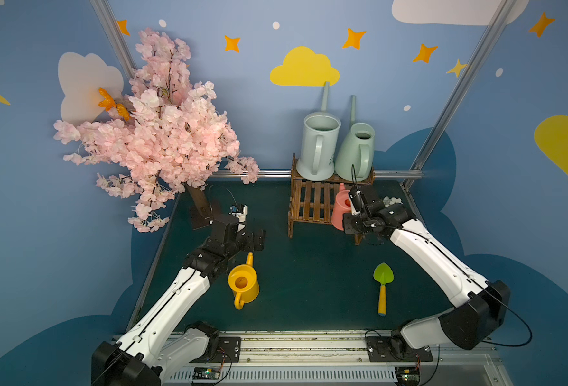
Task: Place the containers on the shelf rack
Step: 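Place the container on the shelf.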
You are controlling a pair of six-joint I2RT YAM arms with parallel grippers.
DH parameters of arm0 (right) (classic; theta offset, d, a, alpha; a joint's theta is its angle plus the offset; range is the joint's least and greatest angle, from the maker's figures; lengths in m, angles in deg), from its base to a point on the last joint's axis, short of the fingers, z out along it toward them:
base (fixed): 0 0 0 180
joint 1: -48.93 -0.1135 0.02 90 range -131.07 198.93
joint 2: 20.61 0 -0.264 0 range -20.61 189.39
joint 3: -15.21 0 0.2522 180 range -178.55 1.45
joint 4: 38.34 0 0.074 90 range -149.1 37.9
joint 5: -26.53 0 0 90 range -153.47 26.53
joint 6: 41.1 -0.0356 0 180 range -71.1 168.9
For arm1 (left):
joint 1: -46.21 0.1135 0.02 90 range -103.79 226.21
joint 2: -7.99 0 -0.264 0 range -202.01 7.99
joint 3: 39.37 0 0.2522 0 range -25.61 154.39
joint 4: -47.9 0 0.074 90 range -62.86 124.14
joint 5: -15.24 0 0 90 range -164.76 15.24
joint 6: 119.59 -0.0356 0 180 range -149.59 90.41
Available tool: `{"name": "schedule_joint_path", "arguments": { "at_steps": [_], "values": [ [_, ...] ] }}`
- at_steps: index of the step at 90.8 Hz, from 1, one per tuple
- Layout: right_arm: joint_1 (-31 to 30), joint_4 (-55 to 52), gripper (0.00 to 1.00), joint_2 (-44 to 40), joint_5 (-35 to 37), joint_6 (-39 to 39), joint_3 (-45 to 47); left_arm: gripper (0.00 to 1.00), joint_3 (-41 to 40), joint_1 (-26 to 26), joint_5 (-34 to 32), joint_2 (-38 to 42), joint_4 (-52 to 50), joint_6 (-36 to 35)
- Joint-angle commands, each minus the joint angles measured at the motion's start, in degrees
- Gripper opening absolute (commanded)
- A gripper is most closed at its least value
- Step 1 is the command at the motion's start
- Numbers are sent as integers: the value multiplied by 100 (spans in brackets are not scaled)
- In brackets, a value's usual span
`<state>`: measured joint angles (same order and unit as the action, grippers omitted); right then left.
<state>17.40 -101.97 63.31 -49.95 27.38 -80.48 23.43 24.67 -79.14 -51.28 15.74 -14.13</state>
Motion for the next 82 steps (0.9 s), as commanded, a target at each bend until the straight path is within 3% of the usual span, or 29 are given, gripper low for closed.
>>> {"name": "schedule_joint_path", "arguments": {
  "at_steps": [1, 52, 69, 82],
  "values": [
    [50, -102, 8, 194, 99, 35, -118, 100, -34, -8, -54, 15, 98, -97],
    [189, -102, 12, 731, 197, -57, -399, 100, -70, -9, -50, 85, 78, -101],
    [200, -104, 26, 767, 15, -72, -430, 100, -53, -14, 14, 154, -62, -60],
    [199, -102, 42, 719, -130, -128, -438, 100, -38, -18, 127, 301, -332, 20]
  ]
}}
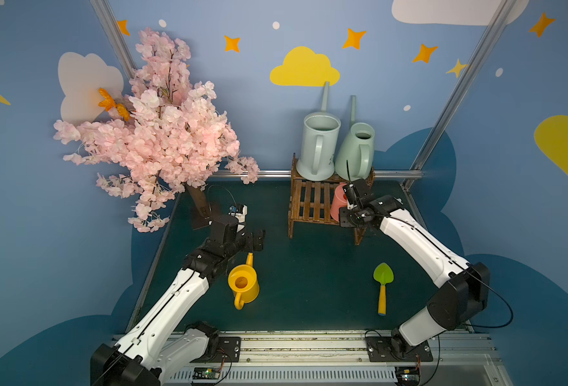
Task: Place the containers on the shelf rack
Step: 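Place the container on the shelf.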
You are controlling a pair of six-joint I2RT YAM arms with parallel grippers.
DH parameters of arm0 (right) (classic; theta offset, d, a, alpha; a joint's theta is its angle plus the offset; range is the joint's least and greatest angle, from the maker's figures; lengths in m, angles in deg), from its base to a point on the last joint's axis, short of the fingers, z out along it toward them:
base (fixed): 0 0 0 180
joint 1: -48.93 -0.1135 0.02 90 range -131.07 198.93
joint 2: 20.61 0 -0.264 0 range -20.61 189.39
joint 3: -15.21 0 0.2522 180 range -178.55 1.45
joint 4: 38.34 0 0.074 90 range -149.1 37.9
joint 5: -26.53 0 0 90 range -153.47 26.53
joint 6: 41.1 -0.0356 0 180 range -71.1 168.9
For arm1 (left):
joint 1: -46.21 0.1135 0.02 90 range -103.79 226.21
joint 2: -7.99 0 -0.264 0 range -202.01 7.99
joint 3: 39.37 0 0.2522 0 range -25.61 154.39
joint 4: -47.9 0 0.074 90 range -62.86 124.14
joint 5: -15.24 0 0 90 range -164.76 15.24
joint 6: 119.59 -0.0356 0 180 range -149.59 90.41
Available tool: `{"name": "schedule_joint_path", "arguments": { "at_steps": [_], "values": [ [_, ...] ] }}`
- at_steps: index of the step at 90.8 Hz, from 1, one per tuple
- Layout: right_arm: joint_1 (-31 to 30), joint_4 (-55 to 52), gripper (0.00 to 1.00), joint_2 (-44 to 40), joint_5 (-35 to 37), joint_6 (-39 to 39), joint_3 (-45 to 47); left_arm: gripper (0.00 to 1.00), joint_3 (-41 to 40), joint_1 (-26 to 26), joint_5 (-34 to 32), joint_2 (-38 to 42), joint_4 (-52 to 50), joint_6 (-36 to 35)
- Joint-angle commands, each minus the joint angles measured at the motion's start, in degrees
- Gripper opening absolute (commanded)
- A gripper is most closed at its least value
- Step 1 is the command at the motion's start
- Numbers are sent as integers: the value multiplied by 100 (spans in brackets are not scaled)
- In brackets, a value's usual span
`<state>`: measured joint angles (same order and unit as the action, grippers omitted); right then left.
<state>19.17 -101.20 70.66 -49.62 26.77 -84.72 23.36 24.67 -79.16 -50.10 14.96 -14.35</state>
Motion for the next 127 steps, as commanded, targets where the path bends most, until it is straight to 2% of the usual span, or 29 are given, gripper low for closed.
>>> {"name": "schedule_joint_path", "arguments": {
  "at_steps": [1, 18, 34, 48, 63, 80, 96, 113, 127],
  "values": [
    [23, -183, 42, -14, -172, -70, -18, 100, -34, -17, 140, 196, -284, 50],
    [13, -141, 61, -225, -258, -113, 32, 100, -41, -37, 392, 616, -1171, 229],
    [13, -34, 73, -669, -294, -161, 293, 100, 128, -114, 309, 1173, -2416, 463],
    [5, 244, 94, -1184, -270, -222, 833, 100, 251, -197, 328, 1449, -3444, 652],
    [11, 775, 97, -1725, -274, -145, 1539, 100, 235, -311, 515, 1719, -4077, 1075],
    [23, 833, 98, -2105, -238, -222, 1836, 100, 2, -525, 832, 1784, -4384, 1479],
    [44, 881, 98, -2439, -128, -252, 2076, 100, -381, -802, 696, 2022, -4536, 1924],
    [109, 964, 98, -2657, -88, -298, 2274, 100, -612, -1123, 566, 1910, -4473, 2323],
    [167, 1024, 98, -2809, -104, -339, 2431, 100, -742, -1181, 361, 1919, -4269, 2614]
  ]
}}
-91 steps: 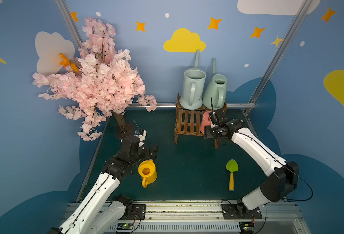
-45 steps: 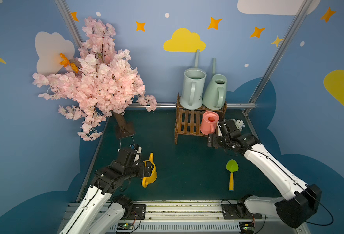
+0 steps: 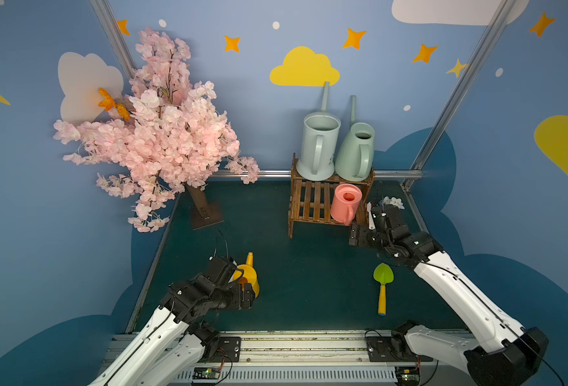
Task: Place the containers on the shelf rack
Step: 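Place the container on the shelf, then pick up a container from the center of the board.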
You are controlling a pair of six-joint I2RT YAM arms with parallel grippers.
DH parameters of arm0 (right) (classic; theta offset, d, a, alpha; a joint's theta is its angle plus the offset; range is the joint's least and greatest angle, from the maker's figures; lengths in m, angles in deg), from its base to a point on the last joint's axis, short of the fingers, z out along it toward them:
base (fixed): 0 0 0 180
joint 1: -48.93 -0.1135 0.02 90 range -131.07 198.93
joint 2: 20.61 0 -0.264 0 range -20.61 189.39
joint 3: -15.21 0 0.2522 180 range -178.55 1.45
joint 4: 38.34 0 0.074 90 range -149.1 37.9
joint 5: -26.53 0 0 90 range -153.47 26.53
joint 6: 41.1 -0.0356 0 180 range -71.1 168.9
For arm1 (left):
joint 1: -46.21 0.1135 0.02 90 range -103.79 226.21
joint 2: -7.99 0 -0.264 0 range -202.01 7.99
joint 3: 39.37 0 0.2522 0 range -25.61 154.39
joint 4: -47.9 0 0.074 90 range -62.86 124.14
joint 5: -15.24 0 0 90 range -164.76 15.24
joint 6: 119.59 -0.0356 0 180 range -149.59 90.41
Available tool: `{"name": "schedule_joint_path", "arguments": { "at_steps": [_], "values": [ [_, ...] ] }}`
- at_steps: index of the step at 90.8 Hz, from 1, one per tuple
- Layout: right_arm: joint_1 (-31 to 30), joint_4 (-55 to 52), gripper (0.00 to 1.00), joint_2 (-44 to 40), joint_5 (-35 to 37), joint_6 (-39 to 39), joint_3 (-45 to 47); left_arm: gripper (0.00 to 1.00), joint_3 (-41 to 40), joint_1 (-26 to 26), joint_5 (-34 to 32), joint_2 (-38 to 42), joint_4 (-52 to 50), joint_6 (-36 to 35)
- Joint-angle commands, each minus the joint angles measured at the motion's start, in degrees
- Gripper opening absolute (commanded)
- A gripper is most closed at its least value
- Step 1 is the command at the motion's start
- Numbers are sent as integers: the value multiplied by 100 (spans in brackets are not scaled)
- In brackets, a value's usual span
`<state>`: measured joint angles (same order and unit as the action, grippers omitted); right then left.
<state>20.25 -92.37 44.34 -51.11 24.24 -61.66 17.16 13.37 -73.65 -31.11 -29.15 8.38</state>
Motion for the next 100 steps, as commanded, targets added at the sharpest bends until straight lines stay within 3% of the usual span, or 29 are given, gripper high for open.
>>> {"name": "schedule_joint_path", "arguments": {
  "at_steps": [1, 23, 34, 43, 59, 78, 100],
  "values": [
    [58, 146, 98, -194, 42, -88, 129, 100, -160, -62, -203, 22, 212, 359],
    [165, 164, 98, -623, 45, -153, 494, 100, -1007, -770, -1067, -442, 1490, 839],
    [258, 84, 98, -877, 61, -135, 575, 89, -1417, -1161, -1563, -532, 2312, 863],
    [312, 7, 97, -1012, 86, -135, 605, 82, -1407, -1424, -2079, -683, 2557, 731],
    [362, -34, 98, -1085, 95, -151, 643, 80, -1262, -1792, -2841, -1212, 2753, 436],
    [390, -76, 98, -1099, 87, -174, 678, 71, -1430, -2049, -3185, -1597, 3319, 259],
    [408, -86, 97, -1168, 126, -229, 755, 50, -1494, -2104, -3187, -1579, 3432, 163]
  ]
}}
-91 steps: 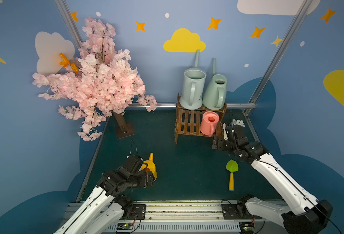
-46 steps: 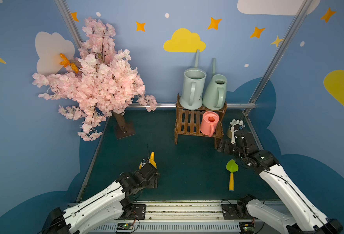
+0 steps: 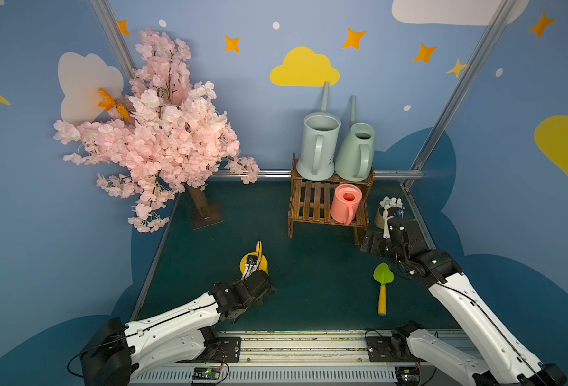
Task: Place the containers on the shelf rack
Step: 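Pick up a container from the center of the board.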
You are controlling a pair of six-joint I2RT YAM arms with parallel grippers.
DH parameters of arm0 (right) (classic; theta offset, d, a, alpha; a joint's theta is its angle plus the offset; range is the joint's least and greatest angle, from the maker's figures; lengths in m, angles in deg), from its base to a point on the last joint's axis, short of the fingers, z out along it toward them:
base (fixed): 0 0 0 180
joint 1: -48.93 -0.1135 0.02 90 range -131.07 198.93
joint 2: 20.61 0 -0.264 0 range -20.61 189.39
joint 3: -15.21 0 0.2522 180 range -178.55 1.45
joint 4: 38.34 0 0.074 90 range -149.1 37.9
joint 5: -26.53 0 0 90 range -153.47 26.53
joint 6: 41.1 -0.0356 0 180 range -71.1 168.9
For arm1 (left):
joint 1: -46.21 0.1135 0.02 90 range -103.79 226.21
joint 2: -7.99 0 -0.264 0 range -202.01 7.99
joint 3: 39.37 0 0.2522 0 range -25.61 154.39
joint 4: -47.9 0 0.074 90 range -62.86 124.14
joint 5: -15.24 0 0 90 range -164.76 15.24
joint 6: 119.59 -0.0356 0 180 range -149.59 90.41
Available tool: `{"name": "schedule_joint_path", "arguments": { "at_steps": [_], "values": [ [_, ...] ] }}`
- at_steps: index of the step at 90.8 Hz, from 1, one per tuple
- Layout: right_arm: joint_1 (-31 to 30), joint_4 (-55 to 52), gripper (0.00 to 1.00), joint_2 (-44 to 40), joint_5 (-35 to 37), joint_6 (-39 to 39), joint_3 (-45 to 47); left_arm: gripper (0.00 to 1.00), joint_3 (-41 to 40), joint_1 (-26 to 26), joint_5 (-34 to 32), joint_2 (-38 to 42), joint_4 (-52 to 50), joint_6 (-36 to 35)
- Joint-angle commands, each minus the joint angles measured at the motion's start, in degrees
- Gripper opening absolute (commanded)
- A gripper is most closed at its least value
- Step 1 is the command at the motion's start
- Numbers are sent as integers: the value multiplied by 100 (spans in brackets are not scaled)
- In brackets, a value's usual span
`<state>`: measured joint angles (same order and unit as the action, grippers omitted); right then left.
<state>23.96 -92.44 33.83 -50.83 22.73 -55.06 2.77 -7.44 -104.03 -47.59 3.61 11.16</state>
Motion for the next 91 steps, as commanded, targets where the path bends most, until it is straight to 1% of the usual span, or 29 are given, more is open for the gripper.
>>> {"name": "schedule_joint_path", "arguments": {
  "at_steps": [1, 16, 21, 26, 47, 53, 70, 79, 91],
  "values": [
    [41, -80, 97, -117, 98, -79, 96, 49, -54, -23, -149, 88, 158, -122],
    [40, -77, 97, -125, 85, -90, 105, 34, -26, -29, -149, 280, 122, -239],
    [41, -80, 97, -147, 89, -92, 113, 32, 16, -21, -142, 312, 90, -283],
    [49, -80, 97, -174, 96, -90, 121, 26, 67, -23, -119, 327, 48, -339],
    [74, -129, 97, -274, 114, -62, 151, 16, 510, -36, -44, 255, -229, -651],
    [87, -160, 97, -311, 115, -46, 151, 12, 662, -35, -20, 224, -320, -734],
    [115, -234, 98, -432, 98, 13, 169, 10, 1273, -47, 157, 92, -617, -957],
    [123, -293, 98, -500, 98, 65, 171, 10, 1899, -51, 335, -68, -879, -1099],
    [124, -356, 98, -584, 89, 94, 166, 10, 3006, -62, 510, -663, -1500, -1275]
  ]
}}
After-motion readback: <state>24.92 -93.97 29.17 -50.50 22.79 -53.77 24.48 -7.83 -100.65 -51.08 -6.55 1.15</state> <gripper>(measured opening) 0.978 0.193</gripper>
